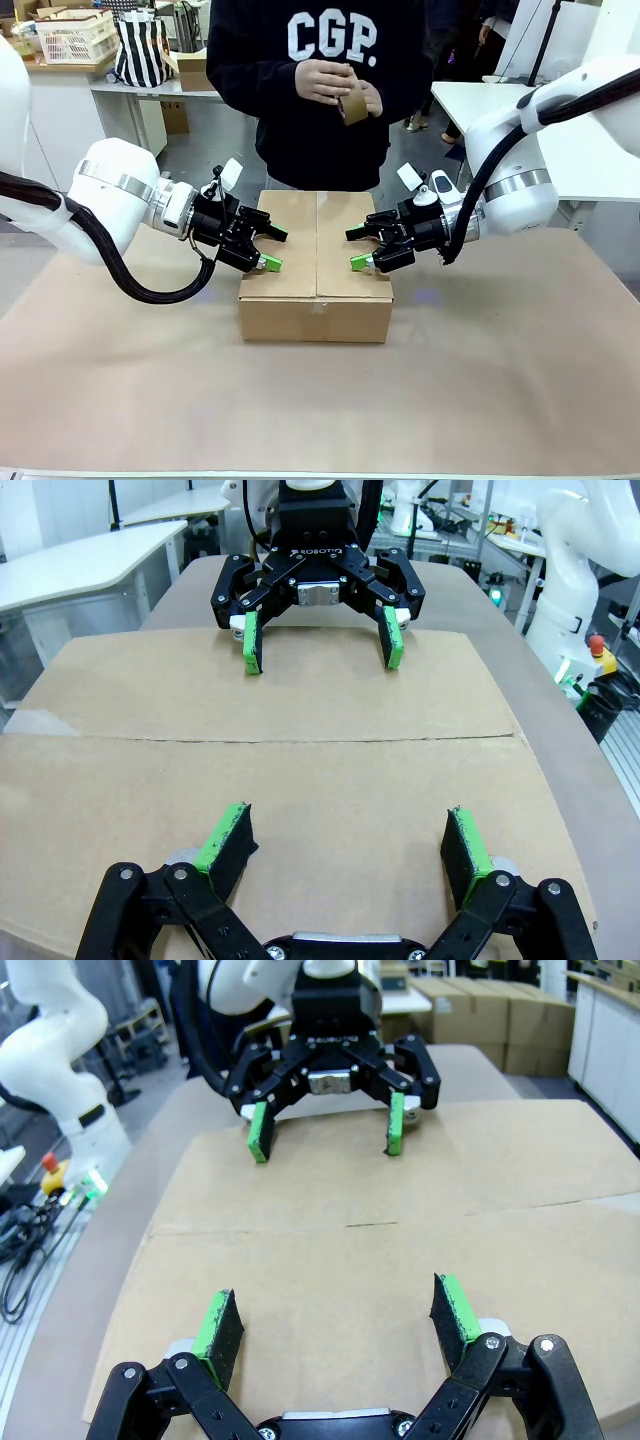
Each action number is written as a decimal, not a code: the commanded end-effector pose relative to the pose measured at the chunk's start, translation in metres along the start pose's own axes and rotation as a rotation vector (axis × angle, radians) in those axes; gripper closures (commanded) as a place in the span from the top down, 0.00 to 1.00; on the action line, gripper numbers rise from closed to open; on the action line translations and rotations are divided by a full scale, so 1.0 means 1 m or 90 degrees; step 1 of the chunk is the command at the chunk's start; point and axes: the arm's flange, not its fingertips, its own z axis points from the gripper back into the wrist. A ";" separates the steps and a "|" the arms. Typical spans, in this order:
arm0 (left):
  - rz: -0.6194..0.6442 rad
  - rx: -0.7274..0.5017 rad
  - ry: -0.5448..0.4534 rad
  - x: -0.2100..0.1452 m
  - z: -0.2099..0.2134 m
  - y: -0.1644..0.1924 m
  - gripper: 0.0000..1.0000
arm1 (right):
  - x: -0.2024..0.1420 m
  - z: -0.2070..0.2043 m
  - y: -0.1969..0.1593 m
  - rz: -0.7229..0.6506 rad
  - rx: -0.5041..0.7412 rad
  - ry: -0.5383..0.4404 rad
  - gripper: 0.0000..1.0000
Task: Pack the gift set into the box.
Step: Press and hold the closed box until the human finishes sealing it.
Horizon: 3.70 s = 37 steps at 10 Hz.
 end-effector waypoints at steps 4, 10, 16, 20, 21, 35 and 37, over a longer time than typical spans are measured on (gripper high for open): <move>0.000 0.000 0.003 -0.002 -0.001 0.000 1.00 | -0.002 0.000 0.000 -0.002 -0.001 0.002 1.00; 0.000 0.000 0.003 -0.002 -0.001 0.000 1.00 | -0.002 0.000 0.000 -0.002 -0.001 0.002 1.00; 0.000 0.000 0.003 -0.002 -0.001 0.000 1.00 | -0.002 0.000 0.000 -0.002 -0.001 0.002 1.00; 0.000 0.000 0.003 -0.002 -0.001 0.000 1.00 | -0.002 0.000 0.000 -0.002 -0.001 0.002 1.00; 0.000 0.000 0.003 -0.002 -0.001 0.000 1.00 | -0.002 0.000 0.000 -0.002 -0.001 0.002 1.00; 0.000 0.000 0.003 -0.002 -0.001 0.000 1.00 | -0.002 0.000 0.000 -0.002 -0.001 0.002 1.00; 0.000 0.000 0.003 -0.002 -0.001 0.000 1.00 | -0.002 0.000 0.000 -0.002 -0.001 0.002 1.00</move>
